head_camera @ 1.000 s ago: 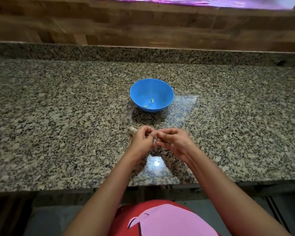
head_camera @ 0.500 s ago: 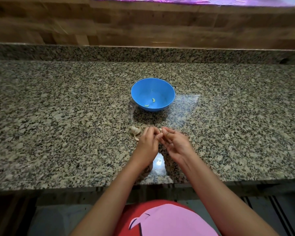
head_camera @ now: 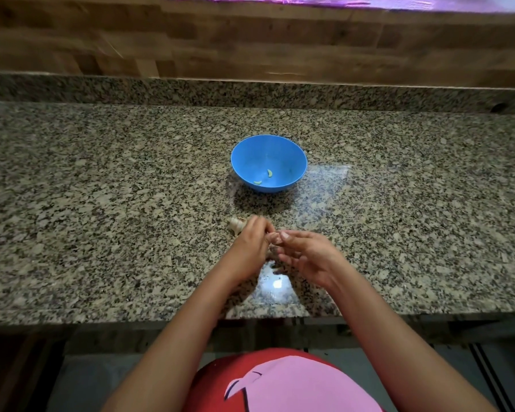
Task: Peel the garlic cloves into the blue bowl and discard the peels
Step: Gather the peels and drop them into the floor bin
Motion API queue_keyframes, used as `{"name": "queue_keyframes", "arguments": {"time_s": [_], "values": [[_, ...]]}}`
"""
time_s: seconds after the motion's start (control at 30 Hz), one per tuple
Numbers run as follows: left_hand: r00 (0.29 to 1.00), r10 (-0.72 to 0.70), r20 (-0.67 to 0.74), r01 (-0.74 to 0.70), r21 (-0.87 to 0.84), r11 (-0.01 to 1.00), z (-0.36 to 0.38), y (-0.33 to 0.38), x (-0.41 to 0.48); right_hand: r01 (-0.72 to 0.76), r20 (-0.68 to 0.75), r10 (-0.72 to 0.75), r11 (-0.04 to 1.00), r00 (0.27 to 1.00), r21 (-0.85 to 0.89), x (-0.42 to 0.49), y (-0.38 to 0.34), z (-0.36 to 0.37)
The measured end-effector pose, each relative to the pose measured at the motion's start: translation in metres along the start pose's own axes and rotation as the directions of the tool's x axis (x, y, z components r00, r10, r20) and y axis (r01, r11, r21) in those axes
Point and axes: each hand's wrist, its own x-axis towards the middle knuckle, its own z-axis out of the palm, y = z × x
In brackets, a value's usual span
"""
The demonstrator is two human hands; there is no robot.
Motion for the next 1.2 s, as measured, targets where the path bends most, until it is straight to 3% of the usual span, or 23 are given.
{"name": "queue_keyframes", "arguments": {"time_s": [0.17, 0.37, 0.47, 0.63, 0.9, 1.2], "values": [[0.999, 0.046, 0.014, -0.046, -0.009, 0.999, 0.005, -0.001, -0.007, 0.076, -0.077, -0.067, 0.991, 0.995, 0.111, 0.005, -0.008, 0.003], [0.994, -0.101, -0.044, 0.089, -0.226, 0.970, 0.002, -0.008, -0.010, 0.084, -0.041, -0.079, 0.989, 0.996, 0.119, 0.005, -0.013, -0.005], [0.961, -0.266, -0.072, 0.200, -0.479, 0.855, 0.006, -0.005, -0.006, 0.196, -0.062, -0.197, 0.980, 0.978, -0.018, 0.005, -0.008, -0.004], [0.976, -0.194, -0.097, 0.135, -0.426, 0.894, 0.007, 0.002, 0.002, 0.309, -0.022, -0.336, 0.890, 0.942, -0.335, 0.002, -0.003, -0.006], [0.958, -0.262, -0.118, 0.179, -0.467, 0.866, 0.012, 0.004, 0.007, 0.317, -0.001, -0.335, 0.893, 0.942, -0.320, 0.003, -0.004, -0.009], [0.939, -0.341, -0.040, 0.238, -0.641, 0.730, 0.010, 0.009, 0.012, 0.423, 0.028, -0.479, 0.747, 0.878, -0.513, 0.002, -0.004, -0.005]]}}
